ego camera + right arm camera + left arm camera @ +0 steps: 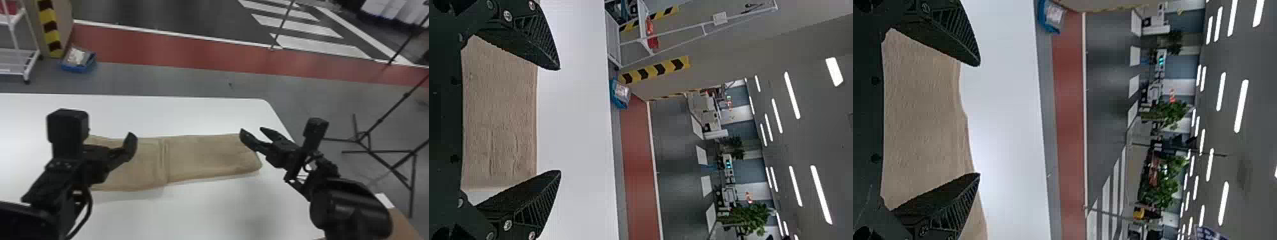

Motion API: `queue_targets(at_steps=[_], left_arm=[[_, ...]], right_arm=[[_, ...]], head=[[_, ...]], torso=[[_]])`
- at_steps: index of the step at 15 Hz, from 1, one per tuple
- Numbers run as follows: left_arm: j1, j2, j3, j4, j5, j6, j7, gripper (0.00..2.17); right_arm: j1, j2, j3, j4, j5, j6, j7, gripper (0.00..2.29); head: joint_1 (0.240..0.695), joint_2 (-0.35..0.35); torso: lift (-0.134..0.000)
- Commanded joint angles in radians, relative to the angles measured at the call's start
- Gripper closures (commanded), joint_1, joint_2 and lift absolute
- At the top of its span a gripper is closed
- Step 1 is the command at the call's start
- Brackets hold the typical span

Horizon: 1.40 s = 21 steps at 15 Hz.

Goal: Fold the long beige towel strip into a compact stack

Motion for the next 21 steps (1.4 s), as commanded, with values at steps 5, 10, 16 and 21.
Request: queue_targets(at_steps=[5,10,16,21], left_arm=[[0.074,0.127,0.271,0.084,0.008,-0.390,-0.011,0.04],[0.077,0.127,0.334,0.248,0.024,-0.736,-0.034,0.04],[0.085,0.138,0.341,0.293,0.038,-0.807,-0.085,0.04],[0.090,0.144,0.341,0.302,0.038,-0.807,-0.089,0.04]], right_arm=[[0.035,0.080,0.206,-0.054,0.005,0.113,-0.044,0.22],[0.018,0.083,0.375,-0.036,0.015,0.143,-0.114,0.37],[-0.005,0.090,0.464,-0.022,0.061,0.168,-0.245,0.50],[-0.051,0.096,0.481,0.016,0.057,0.235,-0.243,0.65]], head=[[0.695,-0.053],[0.695,0.151],[0.695,0.212],[0.695,0.224]], torso=[[-0.116],[-0.116],[-0.116],[-0.116]])
